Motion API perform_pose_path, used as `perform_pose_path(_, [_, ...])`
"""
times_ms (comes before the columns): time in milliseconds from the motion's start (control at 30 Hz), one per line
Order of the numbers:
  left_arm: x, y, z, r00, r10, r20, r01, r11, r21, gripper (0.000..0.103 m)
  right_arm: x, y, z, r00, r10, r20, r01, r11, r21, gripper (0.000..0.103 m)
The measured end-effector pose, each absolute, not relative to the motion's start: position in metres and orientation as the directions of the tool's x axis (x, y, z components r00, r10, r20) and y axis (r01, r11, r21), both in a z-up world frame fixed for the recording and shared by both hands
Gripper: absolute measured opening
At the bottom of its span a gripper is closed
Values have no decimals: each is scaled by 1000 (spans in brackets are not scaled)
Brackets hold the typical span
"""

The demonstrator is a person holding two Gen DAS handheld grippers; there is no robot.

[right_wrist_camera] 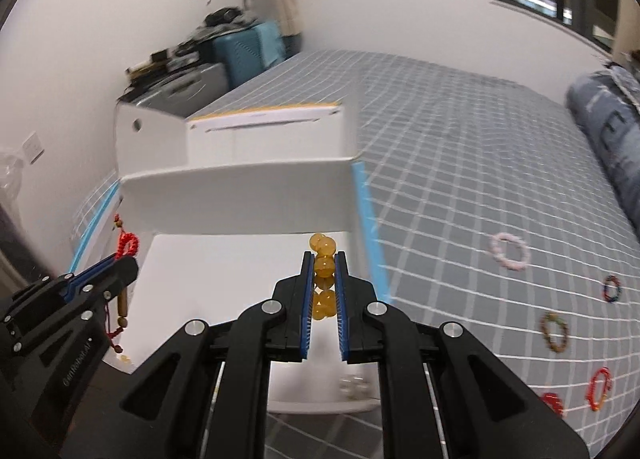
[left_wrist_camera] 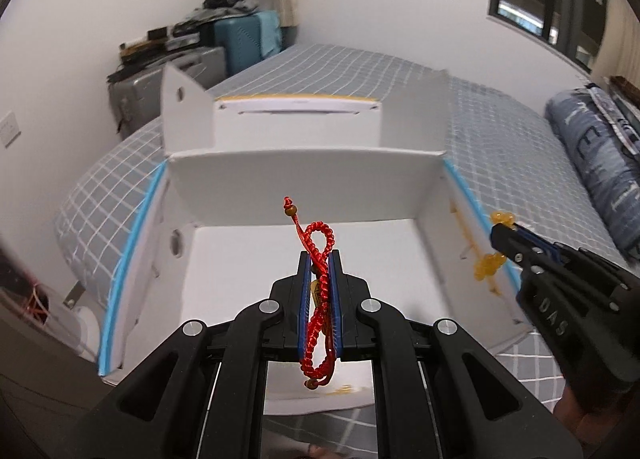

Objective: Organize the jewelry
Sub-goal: 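Carry both held bracelets over the white cardboard box, then open both tools to drop the bracelets into the box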

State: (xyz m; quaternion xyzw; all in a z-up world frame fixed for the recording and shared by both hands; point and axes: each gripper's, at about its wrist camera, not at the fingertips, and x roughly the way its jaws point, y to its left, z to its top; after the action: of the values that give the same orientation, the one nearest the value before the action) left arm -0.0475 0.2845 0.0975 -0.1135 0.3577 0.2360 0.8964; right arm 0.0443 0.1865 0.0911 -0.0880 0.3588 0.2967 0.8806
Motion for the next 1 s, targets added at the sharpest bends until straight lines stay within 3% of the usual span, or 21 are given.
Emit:
perform_pose_path(467, [-35, 345, 38, 473, 301, -828, -575, 817, -31, 8, 64, 248, 34, 411, 380, -828, -609, 791, 61, 9])
perform_pose_path(1000, [-32, 354, 24, 434, 279, -856, -576, 817, -26, 12, 69, 252, 26, 390, 346, -853, -595, 802, 52, 9])
